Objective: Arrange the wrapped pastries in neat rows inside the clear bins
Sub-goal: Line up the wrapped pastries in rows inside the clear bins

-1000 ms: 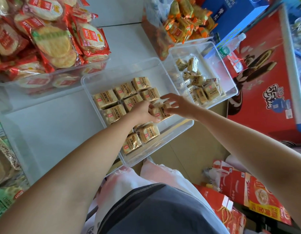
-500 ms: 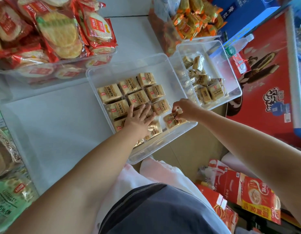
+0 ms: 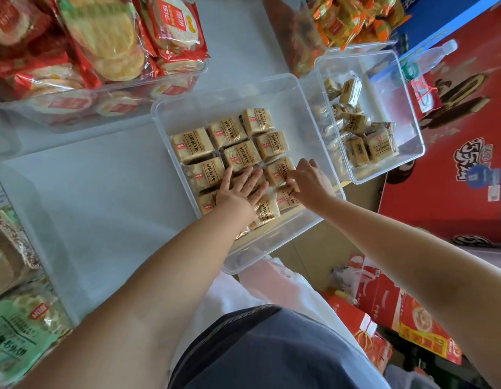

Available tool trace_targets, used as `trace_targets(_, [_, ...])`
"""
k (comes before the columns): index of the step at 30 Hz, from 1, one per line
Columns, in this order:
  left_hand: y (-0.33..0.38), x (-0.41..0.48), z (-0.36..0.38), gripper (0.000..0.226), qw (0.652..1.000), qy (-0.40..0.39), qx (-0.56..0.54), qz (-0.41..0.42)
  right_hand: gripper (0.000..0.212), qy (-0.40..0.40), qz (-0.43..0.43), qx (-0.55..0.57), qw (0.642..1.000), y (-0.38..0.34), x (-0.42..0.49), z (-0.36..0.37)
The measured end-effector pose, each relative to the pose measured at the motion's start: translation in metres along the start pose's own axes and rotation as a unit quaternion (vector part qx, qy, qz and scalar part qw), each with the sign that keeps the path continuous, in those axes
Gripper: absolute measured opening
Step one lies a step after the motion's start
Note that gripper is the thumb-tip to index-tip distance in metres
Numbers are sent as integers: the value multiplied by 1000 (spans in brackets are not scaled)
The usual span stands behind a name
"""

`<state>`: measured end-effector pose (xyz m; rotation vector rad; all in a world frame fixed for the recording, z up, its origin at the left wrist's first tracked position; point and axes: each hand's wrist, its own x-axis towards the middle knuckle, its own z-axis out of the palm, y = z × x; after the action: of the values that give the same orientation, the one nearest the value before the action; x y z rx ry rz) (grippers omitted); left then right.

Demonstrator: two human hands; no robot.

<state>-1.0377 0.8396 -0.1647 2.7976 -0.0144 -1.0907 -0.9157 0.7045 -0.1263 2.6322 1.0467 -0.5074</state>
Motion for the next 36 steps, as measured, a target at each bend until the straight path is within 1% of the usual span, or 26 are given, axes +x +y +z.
trace_targets(2, [-2,-1,-1,76,1000,-2,-8,8,17,41,7,38,998,3,0,0])
trace_targets(3, [-3,-1,-2,77,1000,-3,-11,11,15,42,11,55,998,6,1,0])
trace_targets(5, [-3,-1,-2,77,1000,-6,-10,14,12,5,32,83,996,11,6,-3])
trace_targets(8, [-3,2,-1,77,1000,-10,-16,15,16,-66,70,111,989,13,13,-6])
trace_targets(9, [-3,3,0,77,1000,-9,-19,16,18,-87,78,111,987,14,13,-5])
trace_targets(11, [-3,4,1,78,1000,-6,-20,19,37,-160,101,128,974,14,12,1])
trace_targets(13, [-3,3,2,78,1000,-1,-17,21,55,-233,106,192,948,13,7,9])
trace_targets(14, [-3,3,2,78,1000,2,-16,21,56,-241,102,209,942,14,7,13])
trace_targets(16, [-3,2,1,78,1000,7,-12,18,44,-217,105,218,946,16,10,12])
trace_targets(19, [-1,1,-1,79,1000,25,12,10,13,-140,128,211,959,15,13,-4])
trace_targets(20, [-1,0,-1,79,999,35,19,8,13,-108,129,217,962,14,13,-8])
trace_targets(22, [1,0,-2,82,998,56,8,3,12,-41,98,219,970,11,12,-11])
trace_targets(23, [1,0,-3,83,998,66,-5,-1,18,-17,72,212,974,8,11,-10])
trace_targets(24, [2,1,-2,84,997,73,-16,-5,29,-10,49,203,978,7,11,-7])
trace_targets(26, [2,1,0,82,997,76,-26,-13,47,-7,30,187,982,2,12,1])
trace_targets(27, [1,2,1,80,997,76,-27,-15,51,3,27,180,983,-1,14,4])
trace_targets(30, [-1,4,5,78,996,77,-29,-16,55,21,19,152,988,-5,20,9])
trace_targets(33, [-3,5,6,80,996,82,-31,-9,56,28,0,136,990,-1,23,12])
trace_targets(36, [-4,4,0,82,995,98,-27,1,59,-4,9,110,994,-2,25,6])
